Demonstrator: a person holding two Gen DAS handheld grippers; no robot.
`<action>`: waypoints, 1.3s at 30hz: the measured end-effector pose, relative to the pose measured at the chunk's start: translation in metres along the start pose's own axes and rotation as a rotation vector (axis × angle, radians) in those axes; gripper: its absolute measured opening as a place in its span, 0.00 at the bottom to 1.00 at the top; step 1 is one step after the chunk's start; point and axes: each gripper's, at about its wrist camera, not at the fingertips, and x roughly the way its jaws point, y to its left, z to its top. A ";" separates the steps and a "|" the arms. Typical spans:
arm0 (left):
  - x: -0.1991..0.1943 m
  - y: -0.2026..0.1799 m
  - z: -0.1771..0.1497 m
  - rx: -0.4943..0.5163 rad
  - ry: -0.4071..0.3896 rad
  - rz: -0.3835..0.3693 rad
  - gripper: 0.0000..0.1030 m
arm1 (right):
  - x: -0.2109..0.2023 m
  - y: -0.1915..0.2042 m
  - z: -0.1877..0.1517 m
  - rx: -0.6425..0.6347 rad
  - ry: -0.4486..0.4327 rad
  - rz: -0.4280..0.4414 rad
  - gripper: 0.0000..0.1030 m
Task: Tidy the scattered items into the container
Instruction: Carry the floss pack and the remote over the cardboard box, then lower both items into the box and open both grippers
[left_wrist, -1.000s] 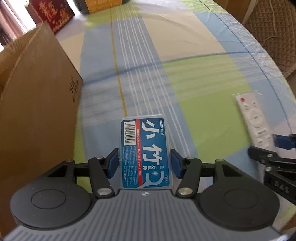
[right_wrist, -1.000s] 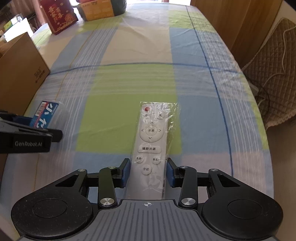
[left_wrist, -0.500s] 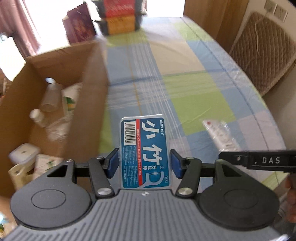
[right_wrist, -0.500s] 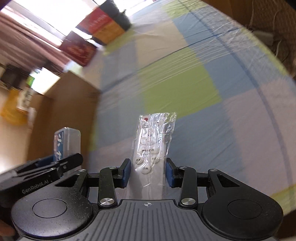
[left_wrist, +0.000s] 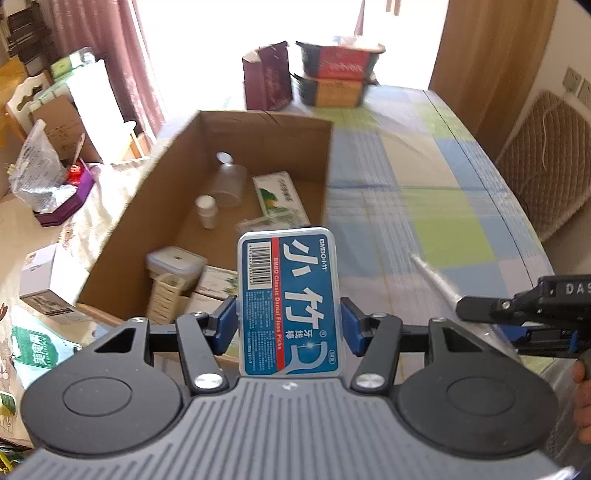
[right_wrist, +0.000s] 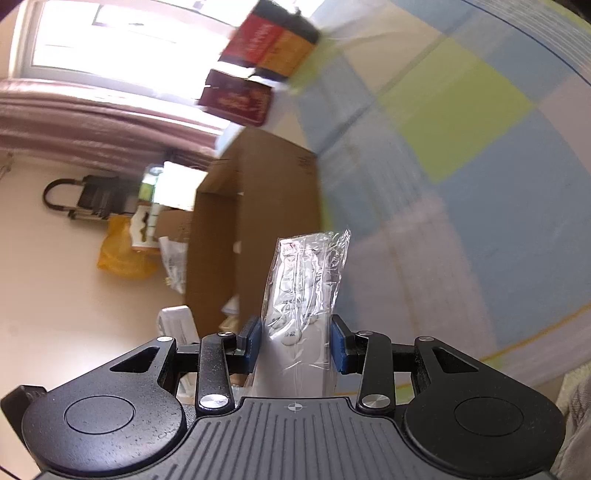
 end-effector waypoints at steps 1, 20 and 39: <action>-0.002 0.007 0.002 -0.004 -0.006 -0.002 0.51 | 0.002 0.008 0.001 -0.011 -0.002 0.012 0.40; 0.042 0.121 0.034 0.070 0.092 0.026 0.51 | 0.105 0.112 -0.007 -0.306 0.109 -0.029 0.40; 0.079 0.116 0.039 0.143 0.165 -0.017 0.51 | 0.176 0.119 -0.061 -0.753 0.104 -0.316 0.39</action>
